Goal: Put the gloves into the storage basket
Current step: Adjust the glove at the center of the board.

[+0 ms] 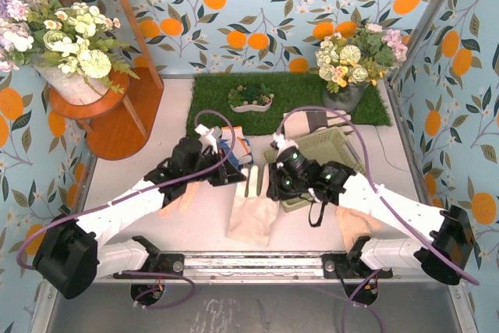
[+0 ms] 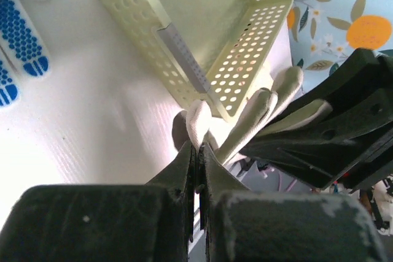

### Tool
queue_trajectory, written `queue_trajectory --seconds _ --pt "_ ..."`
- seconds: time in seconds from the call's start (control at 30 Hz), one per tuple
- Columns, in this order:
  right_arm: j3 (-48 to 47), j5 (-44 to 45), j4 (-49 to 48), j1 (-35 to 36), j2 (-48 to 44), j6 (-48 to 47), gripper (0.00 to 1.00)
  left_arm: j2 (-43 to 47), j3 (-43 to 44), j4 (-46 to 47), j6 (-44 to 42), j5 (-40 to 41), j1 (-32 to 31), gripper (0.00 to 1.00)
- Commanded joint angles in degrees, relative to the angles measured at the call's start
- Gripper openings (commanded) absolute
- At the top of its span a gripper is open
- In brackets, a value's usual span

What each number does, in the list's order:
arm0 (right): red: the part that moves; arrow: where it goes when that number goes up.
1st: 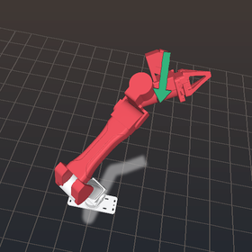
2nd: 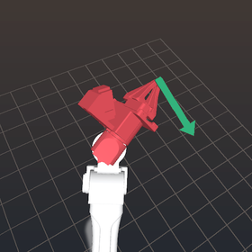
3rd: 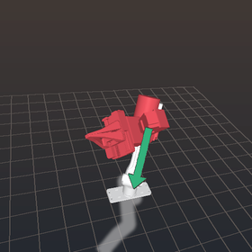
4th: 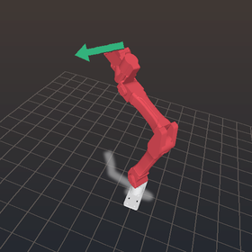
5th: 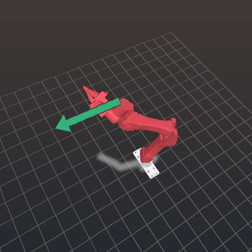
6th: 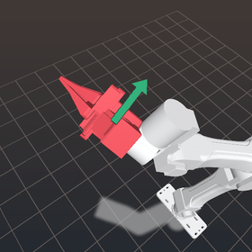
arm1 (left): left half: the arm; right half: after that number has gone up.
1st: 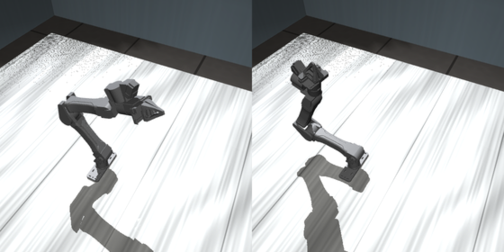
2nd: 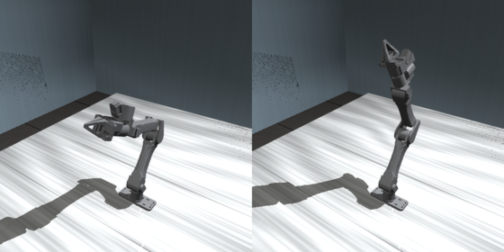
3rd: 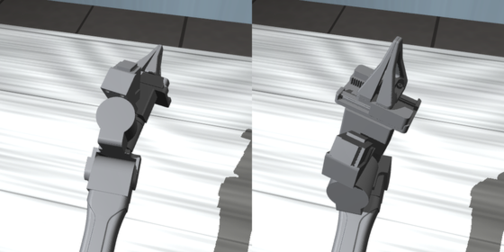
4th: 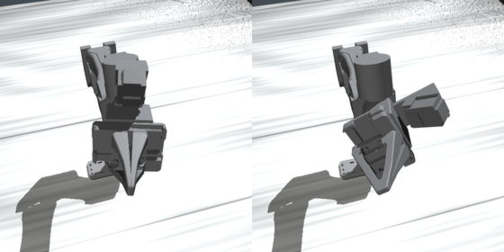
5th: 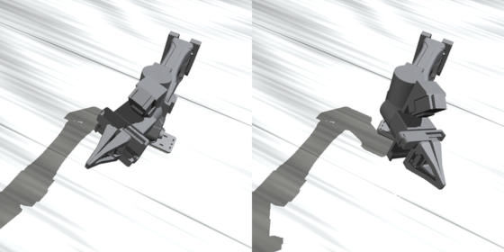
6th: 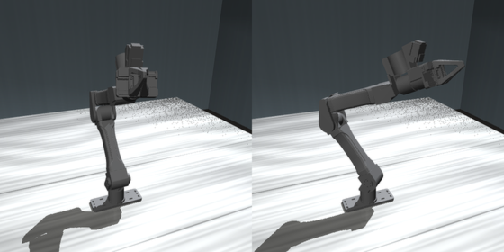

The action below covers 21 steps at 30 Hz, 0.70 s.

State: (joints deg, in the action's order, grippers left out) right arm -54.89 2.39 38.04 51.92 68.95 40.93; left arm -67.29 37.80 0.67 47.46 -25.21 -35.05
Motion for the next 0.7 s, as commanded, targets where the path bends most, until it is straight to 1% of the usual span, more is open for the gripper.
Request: queue_trajectory --seconds 0.0,0.07,0.1,0.17,0.27,0.37,0.47,0.53,0.6,0.67 --pt "3.9 -0.3 -6.6 3.4 3.3 2.8 0.2 2.7 -3.1 2.4 2.9 9.0 -1.3 0.0" --pt "4.5 -1.9 -12.5 4.9 7.7 3.8 0.2 1.9 -3.8 0.0 2.2 12.7 -0.8 0.0" --pt "4.3 -1.5 -15.1 6.3 9.7 3.9 0.22 0.9 -3.7 -1.2 1.4 13.7 -0.5 0.0" --pt "3.2 0.2 -18.4 8.6 13.0 4.1 0.35 -0.8 -3.9 -2.4 0.3 14.9 0.7 0.0" --pt "3.5 0.0 -23.0 9.3 16.1 5.0 0.52 -3.6 -4.2 -1.7 -2.1 14.7 4.4 0.0" --pt "3.8 0.4 -23.2 9.3 15.9 5.6 0.62 -5.2 -3.7 -2.0 -4.4 14.4 7.2 0.0" --pt "6.3 1.2 -23.9 9.4 12.8 5.7 0.72 -5.4 -4.9 0.1 -5.5 14.3 9.7 0.0" --pt "7.2 0.7 -24.1 9.3 12.1 5.2 0.75 -6.6 -5.1 0.5 -6.5 13.7 11.5 0.0" --pt "6.7 -0.4 -22.9 9.4 12.5 5.0 0.75 -8.4 -5.2 1.3 -7.5 13.6 12.1 0.0" --pt "7.8 -1.6 -25.1 9.5 13.1 6.2 0.75 -10.0 -5.0 1.5 -8.3 13.6 12.6 0.0"
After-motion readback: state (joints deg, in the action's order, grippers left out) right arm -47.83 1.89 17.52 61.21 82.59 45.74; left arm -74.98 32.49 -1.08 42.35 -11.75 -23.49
